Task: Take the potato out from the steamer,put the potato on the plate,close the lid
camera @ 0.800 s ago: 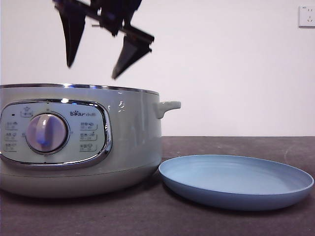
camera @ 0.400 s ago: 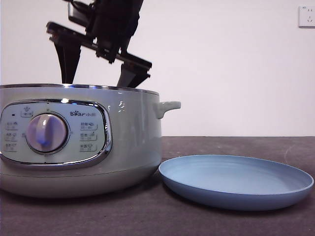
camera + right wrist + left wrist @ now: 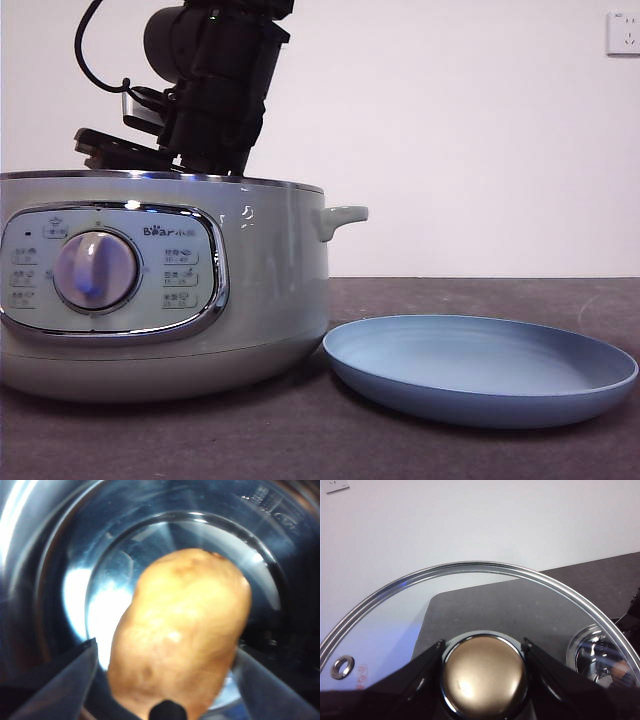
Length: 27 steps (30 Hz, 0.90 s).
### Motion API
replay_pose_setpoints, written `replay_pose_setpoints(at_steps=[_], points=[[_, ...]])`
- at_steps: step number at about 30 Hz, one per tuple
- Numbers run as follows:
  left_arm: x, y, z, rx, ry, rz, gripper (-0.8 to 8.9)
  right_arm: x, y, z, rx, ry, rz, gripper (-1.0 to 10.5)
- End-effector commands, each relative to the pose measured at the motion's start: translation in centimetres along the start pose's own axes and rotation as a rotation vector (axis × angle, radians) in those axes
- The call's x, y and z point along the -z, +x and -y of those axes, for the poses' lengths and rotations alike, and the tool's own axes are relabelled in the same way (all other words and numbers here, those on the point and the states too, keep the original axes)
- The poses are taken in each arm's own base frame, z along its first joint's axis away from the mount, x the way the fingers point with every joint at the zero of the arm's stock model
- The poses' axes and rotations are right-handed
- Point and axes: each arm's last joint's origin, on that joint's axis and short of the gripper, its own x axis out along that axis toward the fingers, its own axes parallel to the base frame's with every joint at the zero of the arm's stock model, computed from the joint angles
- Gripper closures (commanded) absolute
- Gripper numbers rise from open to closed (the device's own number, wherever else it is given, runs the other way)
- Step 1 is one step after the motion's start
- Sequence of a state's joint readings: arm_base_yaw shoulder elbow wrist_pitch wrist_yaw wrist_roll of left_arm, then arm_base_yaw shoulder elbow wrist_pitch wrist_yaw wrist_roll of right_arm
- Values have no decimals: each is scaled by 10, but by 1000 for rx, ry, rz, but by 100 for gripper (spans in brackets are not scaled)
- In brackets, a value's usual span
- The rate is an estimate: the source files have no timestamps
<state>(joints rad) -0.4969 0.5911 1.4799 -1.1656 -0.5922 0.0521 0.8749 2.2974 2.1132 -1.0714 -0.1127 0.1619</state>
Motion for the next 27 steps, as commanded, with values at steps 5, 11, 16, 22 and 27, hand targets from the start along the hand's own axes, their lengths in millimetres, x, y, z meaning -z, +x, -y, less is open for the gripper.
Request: replay_pose_setpoints(at_steps=[5,11,16,22,27], points=[[-3,-4,-3,-11,-29,43,822,-4,-11,-2,34,-24,72,958],[-5,-4,-3,-10,-40,59,822,-5,-56,-4,101,-49,191,958],[-9,-4,-3,-5,-62,93,822,1,-124,-7,125,-110,371,958],[-14,-4,-1,52,-82,134,822,26,-215,-1,148,-153,587,958],[-21,3,4,92,-86,149,822,60,-275,20,193,-109,664,958]])
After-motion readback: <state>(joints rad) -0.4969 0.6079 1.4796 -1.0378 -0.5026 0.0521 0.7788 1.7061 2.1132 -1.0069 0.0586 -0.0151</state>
